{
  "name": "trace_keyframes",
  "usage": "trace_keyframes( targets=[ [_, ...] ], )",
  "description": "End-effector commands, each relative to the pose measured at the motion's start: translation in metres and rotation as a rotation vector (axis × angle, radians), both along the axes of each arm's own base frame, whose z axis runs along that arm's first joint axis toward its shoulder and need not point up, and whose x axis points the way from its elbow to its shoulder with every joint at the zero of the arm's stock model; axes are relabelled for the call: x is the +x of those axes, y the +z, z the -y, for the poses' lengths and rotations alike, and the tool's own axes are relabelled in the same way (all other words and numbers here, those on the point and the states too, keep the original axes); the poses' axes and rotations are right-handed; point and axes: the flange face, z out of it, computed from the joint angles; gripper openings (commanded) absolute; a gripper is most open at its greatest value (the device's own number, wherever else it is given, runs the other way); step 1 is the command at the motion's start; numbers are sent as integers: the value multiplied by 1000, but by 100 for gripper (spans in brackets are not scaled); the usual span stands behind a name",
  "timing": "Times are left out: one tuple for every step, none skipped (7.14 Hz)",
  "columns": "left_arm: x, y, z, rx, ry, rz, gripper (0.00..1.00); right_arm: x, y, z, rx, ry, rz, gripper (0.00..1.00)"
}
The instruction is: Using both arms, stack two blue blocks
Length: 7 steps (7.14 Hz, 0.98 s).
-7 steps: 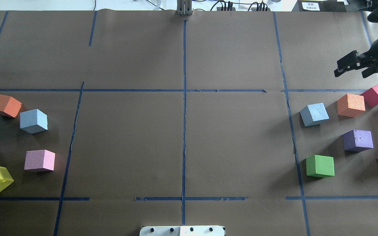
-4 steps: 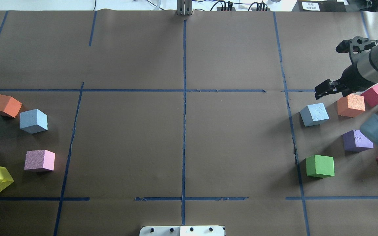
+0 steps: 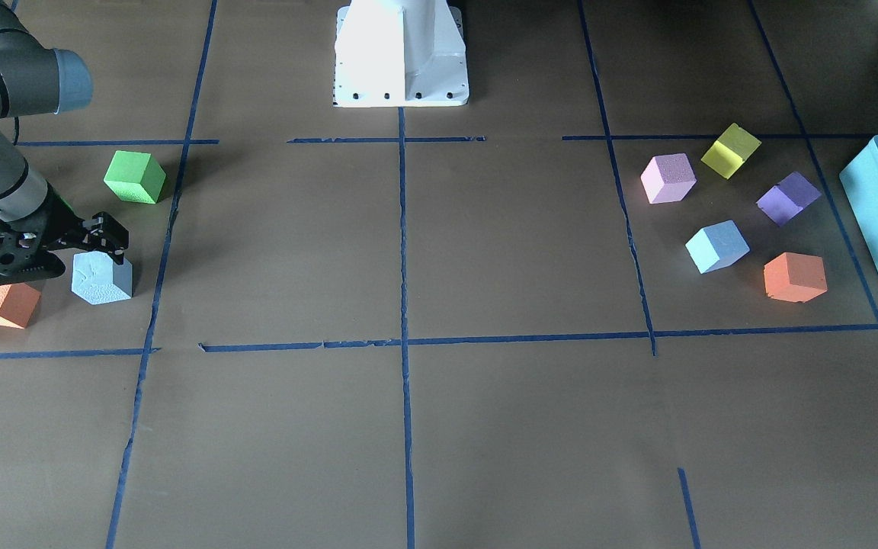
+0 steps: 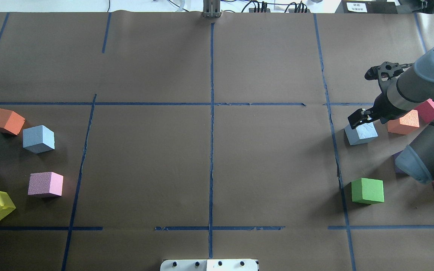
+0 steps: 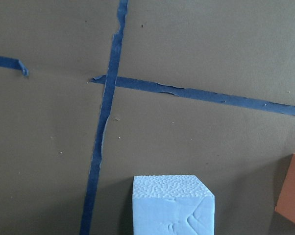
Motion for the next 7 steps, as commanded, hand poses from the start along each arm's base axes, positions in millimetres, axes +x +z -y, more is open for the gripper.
trace_keyframes(
  targets=[
    [0,-4,0,2,-6,0,100,-21,19,4,-29,-24,-25,100],
    [0,-9,0,5,-13,0,100,-31,30,4,-28,-37,-23,100],
    [-1,-12,0,11,-14,0,100,-34,45,6,-24,-41,-19,100],
    [-1,-14,0,14,-16,0,100,-35,45,7,-19,-38,-10,100],
    [-1,-15,0,13,-17,0,100,-34,41,7,-16,-38,-2,97],
    [0,-15,0,13,-16,0,100,-33,40,7,-18,-35,0,67],
    [0,-15,0,13,-16,0,100,-32,37,5,-22,-42,14,26]
  ],
)
